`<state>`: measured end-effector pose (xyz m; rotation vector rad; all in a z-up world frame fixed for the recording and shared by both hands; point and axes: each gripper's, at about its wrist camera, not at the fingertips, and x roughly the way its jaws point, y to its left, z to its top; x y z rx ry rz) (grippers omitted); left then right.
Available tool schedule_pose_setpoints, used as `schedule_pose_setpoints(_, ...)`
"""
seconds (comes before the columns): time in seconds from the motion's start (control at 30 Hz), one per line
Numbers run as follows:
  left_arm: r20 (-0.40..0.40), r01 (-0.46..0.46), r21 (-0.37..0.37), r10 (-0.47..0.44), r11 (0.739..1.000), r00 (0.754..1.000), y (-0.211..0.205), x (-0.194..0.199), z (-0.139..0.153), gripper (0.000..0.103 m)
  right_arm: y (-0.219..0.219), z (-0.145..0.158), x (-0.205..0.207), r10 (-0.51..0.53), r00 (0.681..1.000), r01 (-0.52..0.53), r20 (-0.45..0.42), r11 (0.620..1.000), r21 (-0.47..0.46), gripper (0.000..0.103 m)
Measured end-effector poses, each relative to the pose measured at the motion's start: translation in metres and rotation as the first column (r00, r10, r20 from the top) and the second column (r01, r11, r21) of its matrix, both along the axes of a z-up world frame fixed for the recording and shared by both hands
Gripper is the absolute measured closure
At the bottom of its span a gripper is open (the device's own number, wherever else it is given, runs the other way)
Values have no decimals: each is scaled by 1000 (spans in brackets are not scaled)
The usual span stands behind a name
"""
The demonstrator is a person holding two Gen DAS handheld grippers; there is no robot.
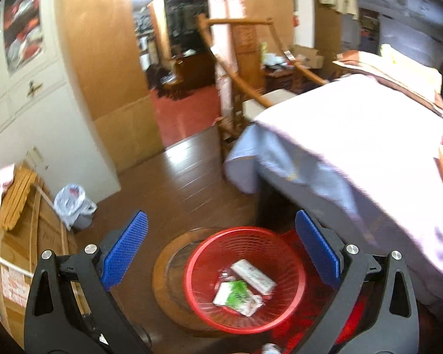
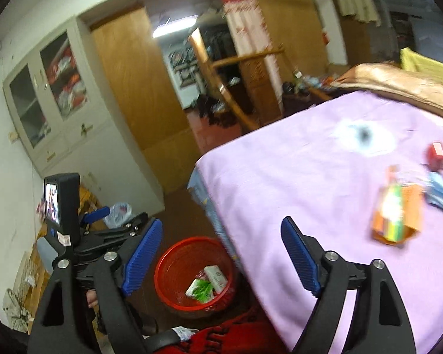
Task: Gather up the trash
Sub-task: 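Return both tools to the table and approach the orange box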
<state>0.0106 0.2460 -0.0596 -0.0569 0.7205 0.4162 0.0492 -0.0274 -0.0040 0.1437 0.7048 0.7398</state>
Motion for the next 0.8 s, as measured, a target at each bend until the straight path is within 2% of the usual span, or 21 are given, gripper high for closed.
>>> schedule_pose_setpoints(0.1,13,70,3,-70,998,997,-33,3,10,7,-49,8,-15,-79,996,78,38,996,39,16)
schedule_pose_setpoints(0.23,11,205,-1,-205,979,979,-94,18,18,7,-123,8,-30,-223,973,218,55,972,85,10)
schedule_pose_setpoints(0.33,-13,307,20,-306,952,952,-147,37,15,7,-178,-1,-33,-331,943,326,29,939,111,10)
schedule_pose_setpoints(0.4,-32,357,38,-356,933,934,-175,49,12,7,-213,-9,-30,-413,911,409,4,905,114,9)
schedule_pose_setpoints(0.47,-58,422,58,-419,905,906,-210,68,9,7,-239,-18,-28,-472,881,471,-15,875,113,9)
schedule_pose_setpoints(0.6,-85,506,101,-499,856,862,-259,100,3,7,-279,-38,-16,-566,822,569,-56,816,102,9)
schedule_pose_setpoints(0.63,-95,530,112,-522,840,848,-273,111,1,7,-284,-42,-14,-575,816,578,-64,809,102,9)
schedule_pose_setpoints(0.7,-112,553,113,-542,826,833,-292,129,-3,7,-284,-48,-10,-583,809,588,-77,803,98,9)
schedule_pose_setpoints(0.8,-138,567,73,-555,820,820,-302,156,-11,7,-287,-57,-1,-578,811,584,-88,808,81,9)
